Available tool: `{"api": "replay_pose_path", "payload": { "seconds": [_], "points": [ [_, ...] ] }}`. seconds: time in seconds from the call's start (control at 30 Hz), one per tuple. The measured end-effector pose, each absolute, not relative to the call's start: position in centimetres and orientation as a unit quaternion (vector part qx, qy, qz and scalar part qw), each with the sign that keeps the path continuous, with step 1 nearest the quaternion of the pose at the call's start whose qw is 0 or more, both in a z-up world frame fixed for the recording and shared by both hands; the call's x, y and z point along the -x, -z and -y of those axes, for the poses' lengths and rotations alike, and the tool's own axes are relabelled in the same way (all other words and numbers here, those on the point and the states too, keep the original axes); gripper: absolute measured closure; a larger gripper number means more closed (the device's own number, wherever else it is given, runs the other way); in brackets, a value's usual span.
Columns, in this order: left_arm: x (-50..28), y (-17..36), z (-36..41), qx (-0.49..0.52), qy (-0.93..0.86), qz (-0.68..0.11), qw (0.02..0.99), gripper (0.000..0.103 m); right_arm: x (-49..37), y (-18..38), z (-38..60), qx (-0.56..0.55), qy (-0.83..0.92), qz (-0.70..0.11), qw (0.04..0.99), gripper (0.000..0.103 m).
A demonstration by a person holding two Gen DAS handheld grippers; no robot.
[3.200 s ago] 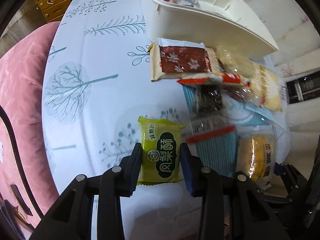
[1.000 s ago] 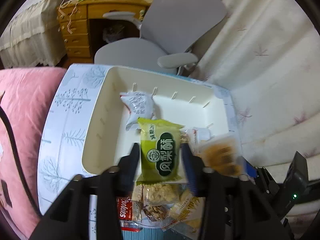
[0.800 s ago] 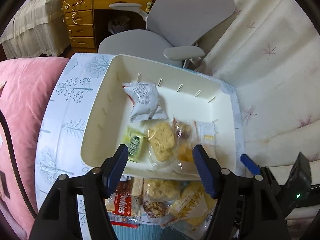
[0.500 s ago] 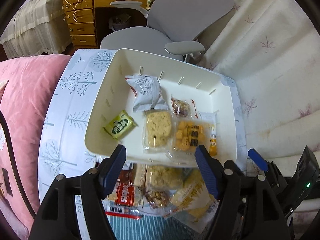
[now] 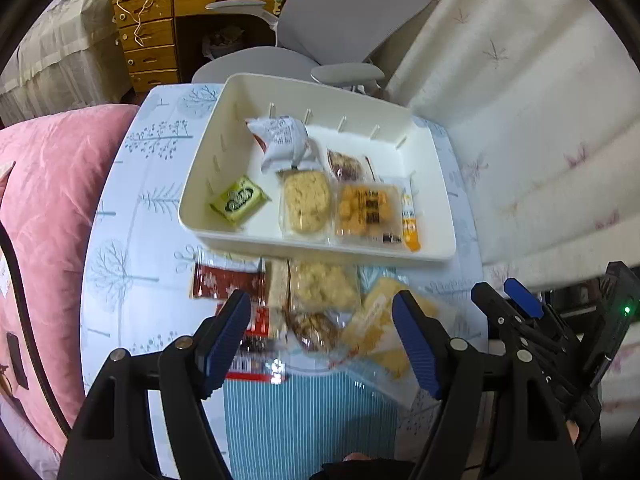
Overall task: Organize snacks
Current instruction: 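Carry green snack and puff bag into the white tray and release both, then grasp the clear nut bag with the left tool while the right tool grasps the bread bag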
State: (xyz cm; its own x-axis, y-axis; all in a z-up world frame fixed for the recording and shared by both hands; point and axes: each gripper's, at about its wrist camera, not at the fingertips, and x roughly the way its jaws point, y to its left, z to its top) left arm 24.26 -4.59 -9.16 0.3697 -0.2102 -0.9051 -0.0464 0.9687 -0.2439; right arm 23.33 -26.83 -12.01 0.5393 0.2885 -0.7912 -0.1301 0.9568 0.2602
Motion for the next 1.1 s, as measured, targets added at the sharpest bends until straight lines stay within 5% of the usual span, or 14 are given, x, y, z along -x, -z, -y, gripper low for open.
{"api": "replay_pose_path", "payload": {
  "seconds": [0.83, 1.1],
  "points": [
    [-21.5, 20.7, 5.3, 0.145, 0.024, -0.674, 0.724, 0.03, -17.1, 21.3, 28.6, -0.222, -0.095, -0.56, 0.793, 0.015],
    [-24.2, 23.8, 6.4, 0.149, 0.02, -0.701, 0.697, 0.03, -18.9, 23.9, 28.4, -0.259, -0.103, -0.572, 0.771, 0.032]
  ]
}}
